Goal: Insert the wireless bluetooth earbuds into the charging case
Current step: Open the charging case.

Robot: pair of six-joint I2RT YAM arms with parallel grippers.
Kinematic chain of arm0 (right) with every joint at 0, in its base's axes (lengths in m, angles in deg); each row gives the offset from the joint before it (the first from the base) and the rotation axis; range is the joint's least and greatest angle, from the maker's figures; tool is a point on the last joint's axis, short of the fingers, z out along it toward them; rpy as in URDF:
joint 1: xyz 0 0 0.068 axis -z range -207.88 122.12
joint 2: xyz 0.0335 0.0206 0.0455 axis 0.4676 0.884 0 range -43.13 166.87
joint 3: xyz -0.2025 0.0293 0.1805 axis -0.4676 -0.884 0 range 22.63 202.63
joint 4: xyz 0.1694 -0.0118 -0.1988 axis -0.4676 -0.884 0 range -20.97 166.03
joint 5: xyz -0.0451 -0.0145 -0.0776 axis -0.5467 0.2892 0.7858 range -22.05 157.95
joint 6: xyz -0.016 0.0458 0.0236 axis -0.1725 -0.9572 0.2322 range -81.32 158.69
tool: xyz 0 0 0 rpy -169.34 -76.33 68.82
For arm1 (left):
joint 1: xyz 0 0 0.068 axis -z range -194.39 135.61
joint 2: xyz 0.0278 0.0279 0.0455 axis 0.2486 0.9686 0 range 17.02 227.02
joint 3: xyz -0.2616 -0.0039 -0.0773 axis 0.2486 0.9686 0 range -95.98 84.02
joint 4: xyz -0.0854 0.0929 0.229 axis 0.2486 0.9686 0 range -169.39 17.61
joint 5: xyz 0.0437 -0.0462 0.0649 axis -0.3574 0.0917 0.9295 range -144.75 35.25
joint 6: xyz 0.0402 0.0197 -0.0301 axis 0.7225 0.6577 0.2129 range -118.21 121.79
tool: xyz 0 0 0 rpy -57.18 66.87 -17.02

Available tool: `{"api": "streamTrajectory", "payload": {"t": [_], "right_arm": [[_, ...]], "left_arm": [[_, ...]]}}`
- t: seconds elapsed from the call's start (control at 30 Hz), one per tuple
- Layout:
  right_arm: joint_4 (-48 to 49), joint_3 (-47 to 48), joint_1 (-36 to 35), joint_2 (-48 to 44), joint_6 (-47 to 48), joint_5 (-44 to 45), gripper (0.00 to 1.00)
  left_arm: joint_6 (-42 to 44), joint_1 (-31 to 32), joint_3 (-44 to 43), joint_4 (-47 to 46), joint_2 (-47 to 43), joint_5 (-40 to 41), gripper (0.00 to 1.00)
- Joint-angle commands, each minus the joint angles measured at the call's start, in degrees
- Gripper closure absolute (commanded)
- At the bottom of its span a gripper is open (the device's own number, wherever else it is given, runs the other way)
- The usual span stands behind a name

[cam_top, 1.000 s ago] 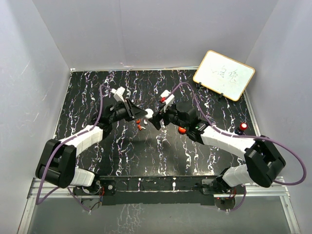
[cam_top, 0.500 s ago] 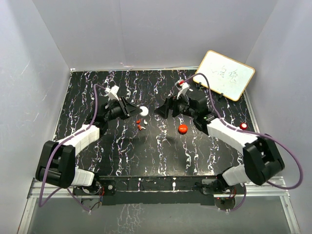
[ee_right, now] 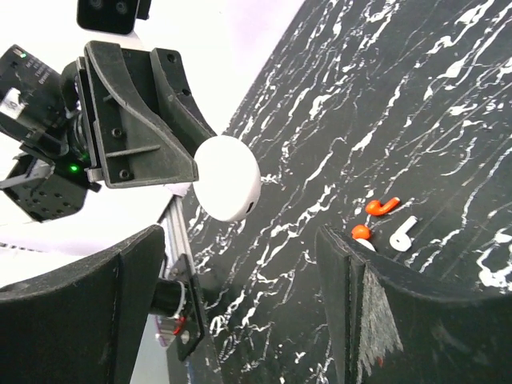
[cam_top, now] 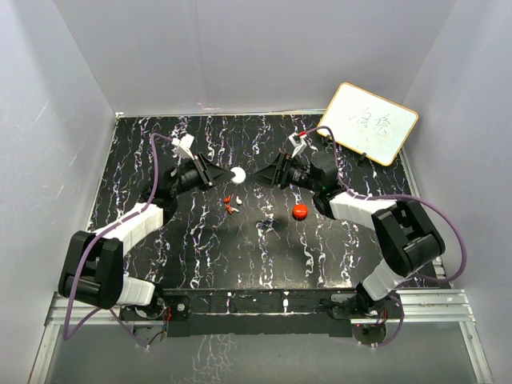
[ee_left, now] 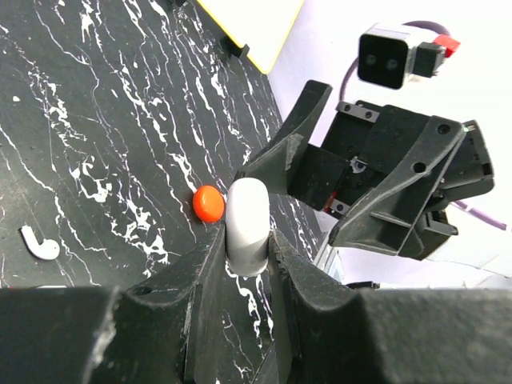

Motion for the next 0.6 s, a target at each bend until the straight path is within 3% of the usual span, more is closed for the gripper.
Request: {"api": "streamTrajectory", "payload": {"t": [0.0,0.27,0.57], "right_arm": [[12.30,0.47,0.10,2.72,-6.60,-2.31,0.28],[28.52,1.29,0.10,10.93,-16.85,-5.22,0.41],[37.00,3.85,0.09,15.66,-23.40,-5.62,0.47]], "left_arm": [[-2.21,-0.32,-2.02,-4.23,-0.48,-1.55,1.00],[-6.53,-0.35,-0.78,-10.21,0.18,-2.30,1.00],[-7.20,-0.35,-0.43,-10.52,2.05,-2.77,1.00]]}}
